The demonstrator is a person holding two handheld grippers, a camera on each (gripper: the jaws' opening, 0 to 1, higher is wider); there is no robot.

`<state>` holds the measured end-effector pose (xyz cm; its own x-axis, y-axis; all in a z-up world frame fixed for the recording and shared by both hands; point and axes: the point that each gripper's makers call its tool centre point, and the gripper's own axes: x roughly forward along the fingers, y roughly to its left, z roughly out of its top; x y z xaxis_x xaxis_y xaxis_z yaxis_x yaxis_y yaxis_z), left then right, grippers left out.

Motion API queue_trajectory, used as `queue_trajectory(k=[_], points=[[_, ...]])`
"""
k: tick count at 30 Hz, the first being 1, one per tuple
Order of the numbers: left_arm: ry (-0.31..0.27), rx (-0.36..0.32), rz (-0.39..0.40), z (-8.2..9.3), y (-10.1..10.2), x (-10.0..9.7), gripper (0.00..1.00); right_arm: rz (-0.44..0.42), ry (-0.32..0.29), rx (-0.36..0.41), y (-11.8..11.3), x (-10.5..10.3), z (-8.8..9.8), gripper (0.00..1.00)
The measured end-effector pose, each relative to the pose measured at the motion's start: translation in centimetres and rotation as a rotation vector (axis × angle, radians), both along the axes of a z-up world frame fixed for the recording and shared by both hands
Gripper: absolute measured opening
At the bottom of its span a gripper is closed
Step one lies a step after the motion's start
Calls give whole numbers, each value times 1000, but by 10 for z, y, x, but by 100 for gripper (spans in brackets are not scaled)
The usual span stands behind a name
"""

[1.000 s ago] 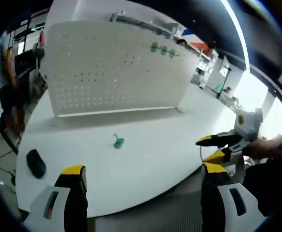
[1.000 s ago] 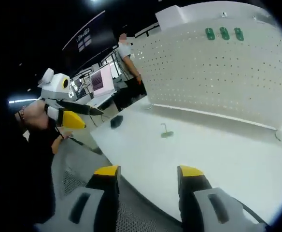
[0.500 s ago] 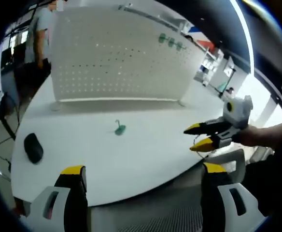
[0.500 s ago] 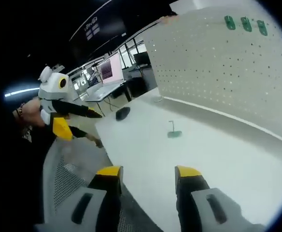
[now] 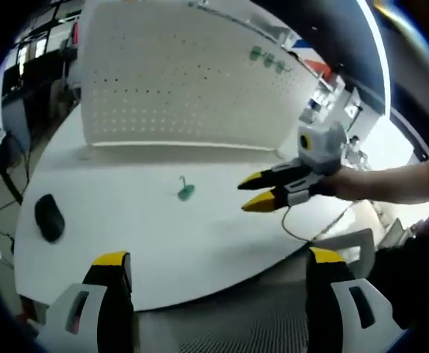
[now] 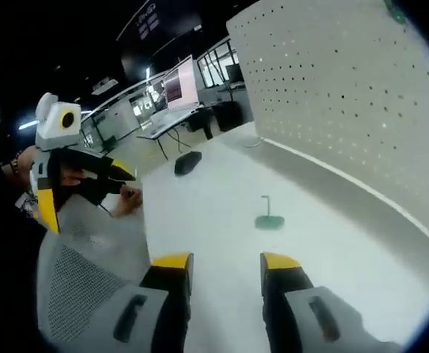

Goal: Insert the hook assembly into the mounting plate slot until the hook locks in place.

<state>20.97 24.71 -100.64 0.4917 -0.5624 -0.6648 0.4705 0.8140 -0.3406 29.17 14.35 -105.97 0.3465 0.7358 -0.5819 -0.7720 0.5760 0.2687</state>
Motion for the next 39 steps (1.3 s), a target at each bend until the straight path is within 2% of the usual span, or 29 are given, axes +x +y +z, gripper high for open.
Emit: queue_trajectory(k=[8, 16, 20, 24, 27, 32, 39], points=[[17, 11, 1, -4, 1, 0, 100, 17, 30, -17, 15, 38, -18, 32], [38, 12, -4, -6, 1, -4, 100, 46, 46, -38, 37, 61, -29, 31], [47, 13, 5, -8, 5, -5, 100, 89, 43, -85, 46, 71, -41, 29], [59, 13, 14, -10, 7, -7, 100, 103, 51, -82, 53, 77, -46, 27], [65, 11, 21, -11, 7, -7, 100, 134, 47, -113, 53, 81, -55, 24], [67, 9, 30, -11, 7, -5, 100, 138, 44, -101, 54, 87, -52, 19], [68, -2, 24, -9, 3, -2, 100, 199, 8, -114, 57, 88, -51, 10]])
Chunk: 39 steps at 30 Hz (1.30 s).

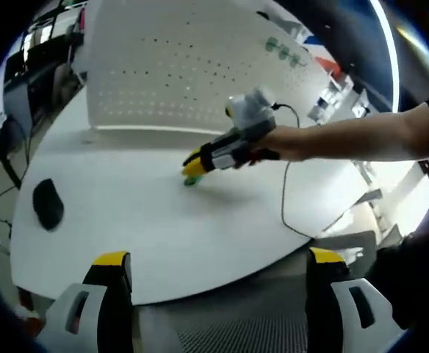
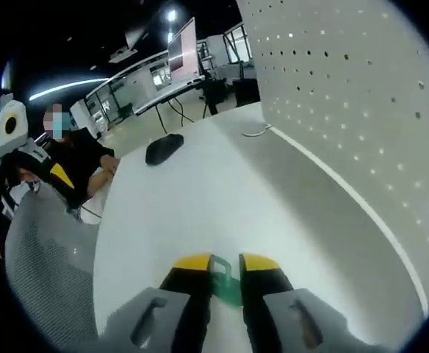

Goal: Insert the hook assembly into the mounting plate slot until the hook locks in place.

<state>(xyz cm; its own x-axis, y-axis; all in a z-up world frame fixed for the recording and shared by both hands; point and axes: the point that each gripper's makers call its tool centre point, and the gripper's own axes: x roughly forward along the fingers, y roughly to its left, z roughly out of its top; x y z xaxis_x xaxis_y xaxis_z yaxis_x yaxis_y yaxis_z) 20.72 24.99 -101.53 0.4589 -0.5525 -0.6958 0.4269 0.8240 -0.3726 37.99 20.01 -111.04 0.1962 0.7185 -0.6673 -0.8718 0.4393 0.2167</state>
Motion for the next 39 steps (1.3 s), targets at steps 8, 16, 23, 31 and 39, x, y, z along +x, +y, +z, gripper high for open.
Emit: queue_trajectory(k=[8, 16, 23, 31, 39], points=[[3, 2, -18, 0, 0, -1, 100, 20, 12, -22, 4, -7, 3, 1], [-17, 3, -19, 4, 2, 1, 100, -38, -6, -21, -1, -2, 11, 0], [-23, 0, -38, 8, -3, 2, 100, -215, 5, 49, -18, 13, 33, 0], [-61, -2, -46, 22, -8, 13, 100, -271, -82, 120, -33, 12, 72, 0], [-126, 5, -28, 42, -5, 35, 100, -384, -118, 233, -45, -1, 123, 0]])
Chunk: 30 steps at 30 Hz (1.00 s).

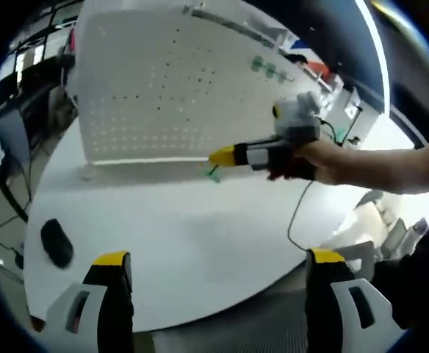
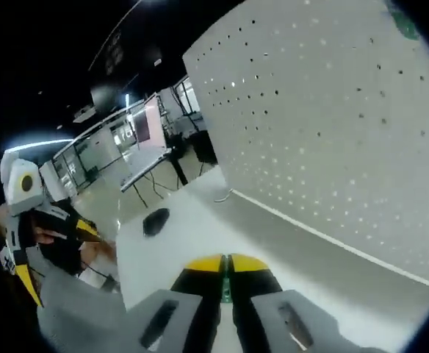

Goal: Insert the hook assembly into the mounting plate slot until the hook locks in place.

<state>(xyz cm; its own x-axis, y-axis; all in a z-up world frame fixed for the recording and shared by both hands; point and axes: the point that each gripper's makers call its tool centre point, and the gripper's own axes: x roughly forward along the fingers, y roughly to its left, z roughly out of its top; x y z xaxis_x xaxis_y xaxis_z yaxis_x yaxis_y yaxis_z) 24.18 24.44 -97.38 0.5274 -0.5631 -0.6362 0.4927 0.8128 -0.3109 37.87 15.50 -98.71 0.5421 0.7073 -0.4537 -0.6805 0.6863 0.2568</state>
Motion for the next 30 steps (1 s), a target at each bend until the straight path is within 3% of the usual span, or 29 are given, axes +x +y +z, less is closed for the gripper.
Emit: queue_trajectory(k=[6, 11, 15, 19, 24, 28, 30], points=[[-20, 10, -34, 9, -7, 13, 97, -13, -62, 55, -1, -20, 35, 0], [-62, -3, -33, 25, -19, 27, 97, -60, -64, 243, 8, -43, 79, 0], [-90, -93, 12, 42, -28, 39, 92, -80, -91, 296, 12, -58, 101, 0], [-73, -195, 46, 49, -38, 46, 82, -141, -89, 359, 10, -65, 110, 0], [-80, -178, 51, 47, -41, 48, 77, -213, -73, 407, 3, -71, 110, 0], [-93, -181, 43, 47, -46, 46, 74, -220, -85, 430, 5, -77, 113, 0], [-100, -184, 40, 47, -47, 46, 70, -210, -56, 447, 9, -80, 111, 0]])
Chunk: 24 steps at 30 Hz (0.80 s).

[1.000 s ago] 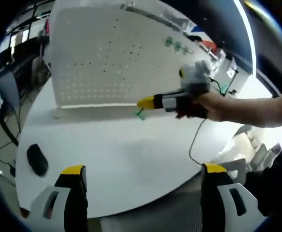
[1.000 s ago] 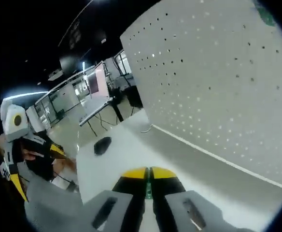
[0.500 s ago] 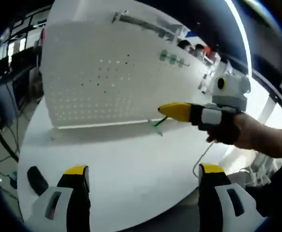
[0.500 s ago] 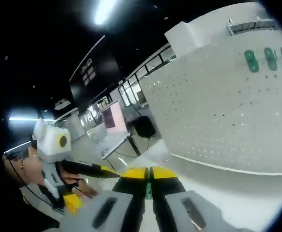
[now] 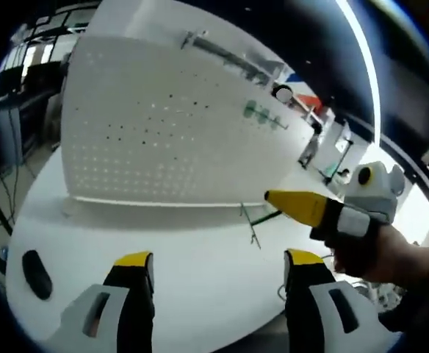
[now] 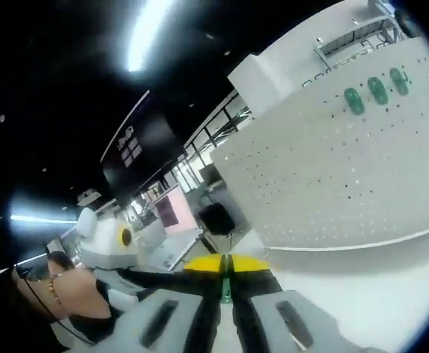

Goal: Insert the hook assembly into the mounting plate slot until the hook locks in place.

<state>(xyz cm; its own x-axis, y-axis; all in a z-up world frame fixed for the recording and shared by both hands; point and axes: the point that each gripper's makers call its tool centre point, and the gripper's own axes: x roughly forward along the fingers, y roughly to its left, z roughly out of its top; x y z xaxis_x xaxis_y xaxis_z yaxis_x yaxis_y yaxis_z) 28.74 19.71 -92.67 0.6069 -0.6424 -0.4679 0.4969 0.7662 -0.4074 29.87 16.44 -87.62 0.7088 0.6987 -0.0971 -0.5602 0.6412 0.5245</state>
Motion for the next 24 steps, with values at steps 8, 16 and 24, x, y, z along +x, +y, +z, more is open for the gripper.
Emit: queue_trajectory(k=[8, 16, 24], points=[[-11, -51, -6, 9, -7, -1, 55, 3, -36, 8, 9, -11, 10, 0], [-3, -139, -34, 18, -13, -8, 36, 8, -65, 21, 18, -18, 15, 0], [-10, -163, -74, 20, -17, -18, 15, 11, -64, 27, 25, -26, 14, 0]])
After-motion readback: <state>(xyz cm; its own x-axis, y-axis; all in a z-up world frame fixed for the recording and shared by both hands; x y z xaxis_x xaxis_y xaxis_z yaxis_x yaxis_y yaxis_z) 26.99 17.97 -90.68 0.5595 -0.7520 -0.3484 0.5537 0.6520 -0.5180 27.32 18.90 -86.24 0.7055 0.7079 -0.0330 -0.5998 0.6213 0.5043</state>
